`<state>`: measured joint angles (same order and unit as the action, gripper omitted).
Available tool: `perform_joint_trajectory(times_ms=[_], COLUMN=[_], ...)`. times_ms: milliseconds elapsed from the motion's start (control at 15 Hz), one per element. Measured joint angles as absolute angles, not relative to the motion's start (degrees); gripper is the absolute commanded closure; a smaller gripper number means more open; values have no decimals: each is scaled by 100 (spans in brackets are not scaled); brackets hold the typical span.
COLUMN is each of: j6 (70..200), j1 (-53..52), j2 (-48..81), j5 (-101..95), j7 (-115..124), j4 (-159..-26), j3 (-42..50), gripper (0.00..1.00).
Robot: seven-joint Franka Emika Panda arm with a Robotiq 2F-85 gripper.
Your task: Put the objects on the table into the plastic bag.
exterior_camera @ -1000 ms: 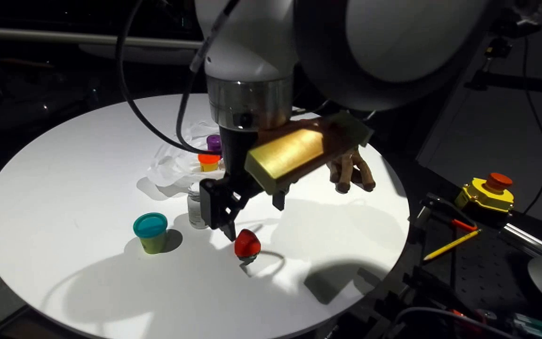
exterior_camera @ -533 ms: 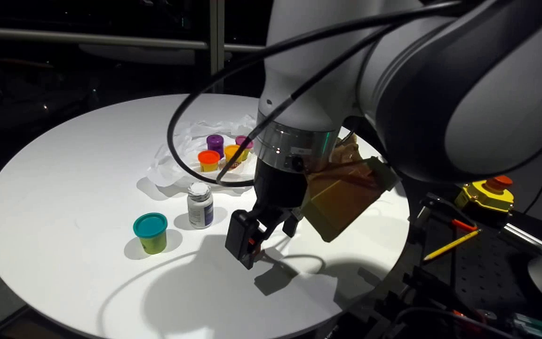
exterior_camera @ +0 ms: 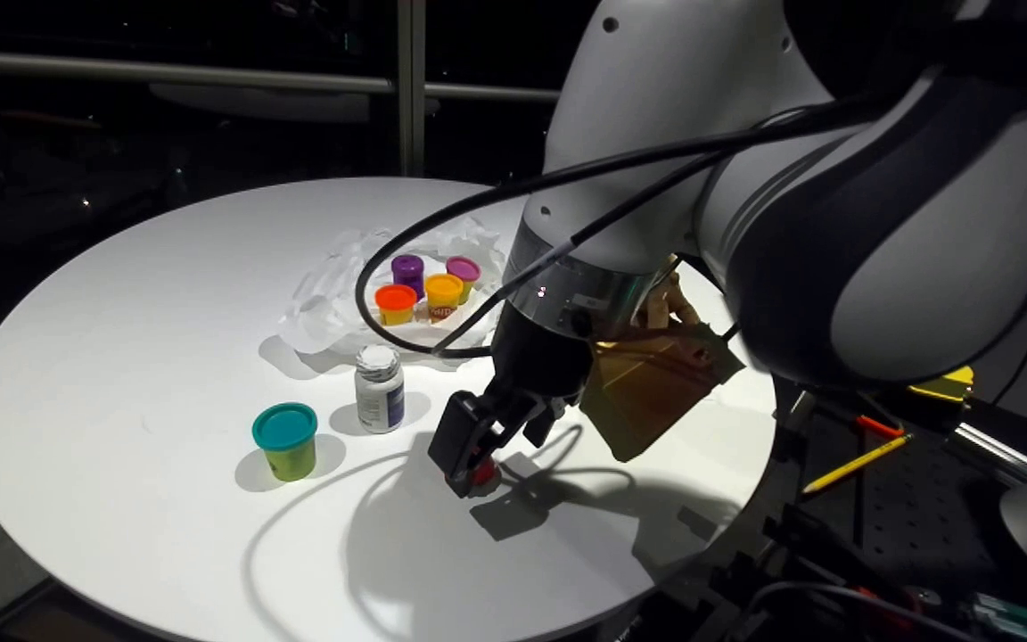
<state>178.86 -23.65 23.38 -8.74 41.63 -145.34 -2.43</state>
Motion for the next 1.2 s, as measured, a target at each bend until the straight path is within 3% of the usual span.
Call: perform_joint_trajectory(times_ms=[333, 400, 467, 867, 1200], j6=[18188, 18252, 18320, 18460, 18467], j1=[-2432, -2513, -2611, -2817, -2896], j2=[2669, 2725, 2770, 2884, 2841], j5=[-874, -746, -539, 405, 811], j7=[4162, 4084, 3913, 3100, 2760], j4=[-14400, -14363, -14333, -14232, -14208], j3=[-86, 26, 140, 234, 226], gripper=[0, 9, 26, 73, 76])
